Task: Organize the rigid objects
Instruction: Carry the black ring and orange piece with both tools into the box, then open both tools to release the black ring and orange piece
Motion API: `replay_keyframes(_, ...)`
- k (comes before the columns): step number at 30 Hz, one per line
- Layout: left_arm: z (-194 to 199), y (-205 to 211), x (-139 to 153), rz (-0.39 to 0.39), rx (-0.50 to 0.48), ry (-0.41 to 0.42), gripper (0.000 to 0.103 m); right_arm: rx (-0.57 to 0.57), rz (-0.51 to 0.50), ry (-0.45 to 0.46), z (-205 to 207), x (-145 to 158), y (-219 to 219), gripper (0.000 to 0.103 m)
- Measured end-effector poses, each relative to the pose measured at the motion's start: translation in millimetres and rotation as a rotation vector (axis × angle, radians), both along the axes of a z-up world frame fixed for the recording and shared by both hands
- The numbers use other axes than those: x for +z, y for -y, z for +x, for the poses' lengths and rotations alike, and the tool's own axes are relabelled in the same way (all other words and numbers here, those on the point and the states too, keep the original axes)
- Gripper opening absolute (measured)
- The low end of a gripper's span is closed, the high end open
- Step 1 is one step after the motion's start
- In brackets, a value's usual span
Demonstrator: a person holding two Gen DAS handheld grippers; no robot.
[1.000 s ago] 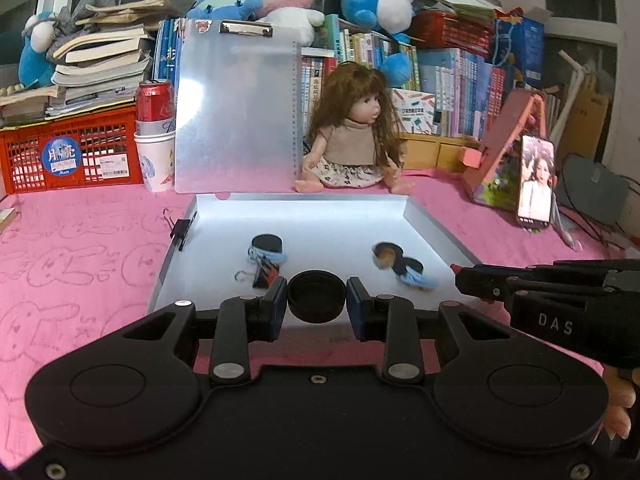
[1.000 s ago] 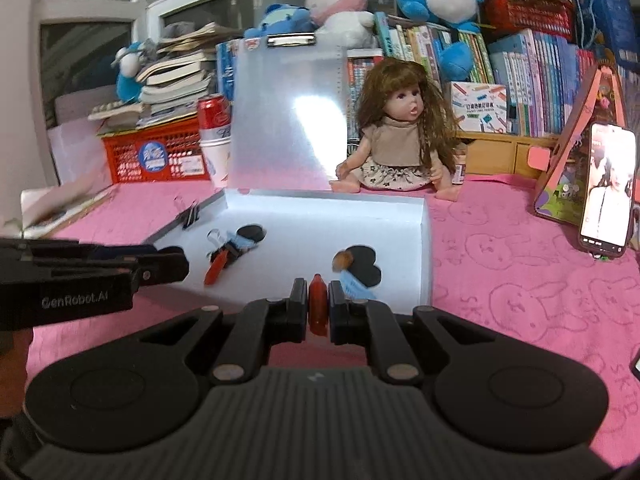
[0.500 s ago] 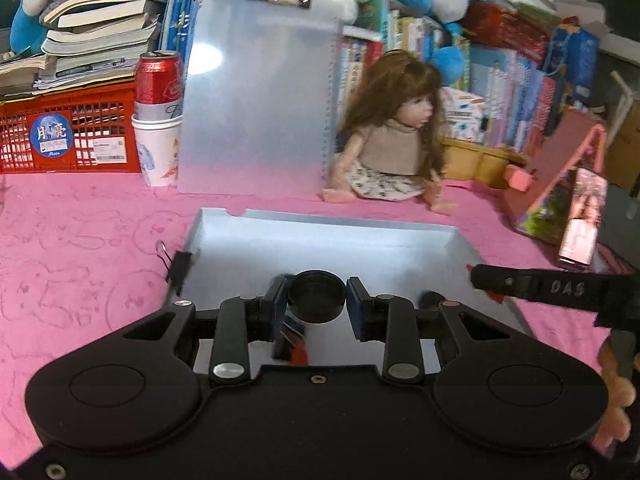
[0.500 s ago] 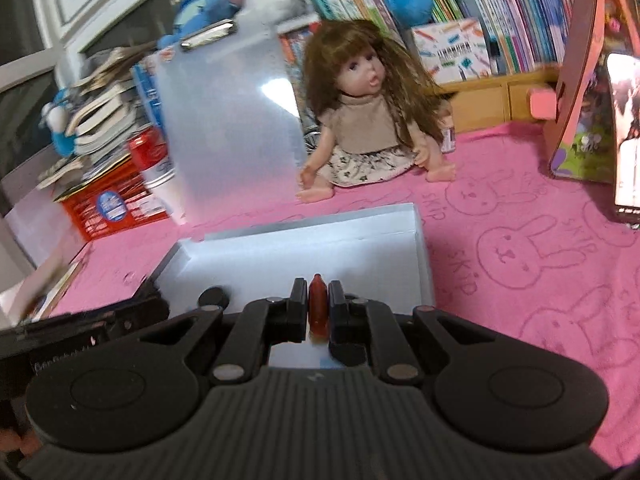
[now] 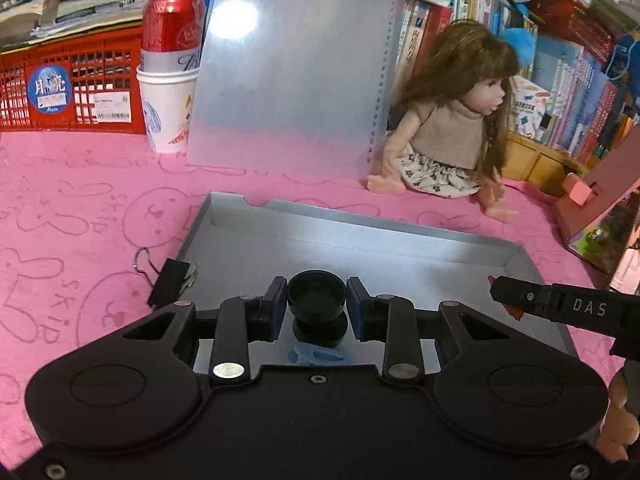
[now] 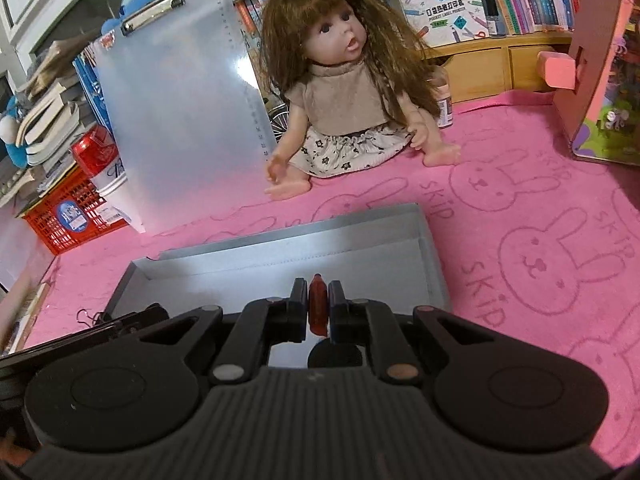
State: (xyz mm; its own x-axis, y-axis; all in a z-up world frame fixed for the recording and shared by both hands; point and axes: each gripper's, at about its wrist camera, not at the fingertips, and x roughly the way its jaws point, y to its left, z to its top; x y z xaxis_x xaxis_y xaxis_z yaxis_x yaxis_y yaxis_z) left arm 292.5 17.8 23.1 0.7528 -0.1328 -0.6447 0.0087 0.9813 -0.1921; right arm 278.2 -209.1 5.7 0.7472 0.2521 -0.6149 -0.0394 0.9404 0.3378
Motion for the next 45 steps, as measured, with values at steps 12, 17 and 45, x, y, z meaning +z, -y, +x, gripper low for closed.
replay_keyframes(12, 16.8, 8.4, -7.1, 0.040, -0.006, 0.011, 0.031, -0.019, -0.015, -0.009, 11.4, -17.1, -1.0, 0.014)
replay_keyframes(17, 19.9, 10.6, -11.8, 0.055, -0.006, 0.002, 0.031, -0.014, -0.025, -0.004, 11.9, -20.0, -3.0, 0.014)
replay_keyframes(45, 10.5, 14.0, -6.4, 0.088, -0.028, 0.015, 0.049, -0.022, -0.032, 0.043, 4.8, -16.0, -4.8, 0.052)
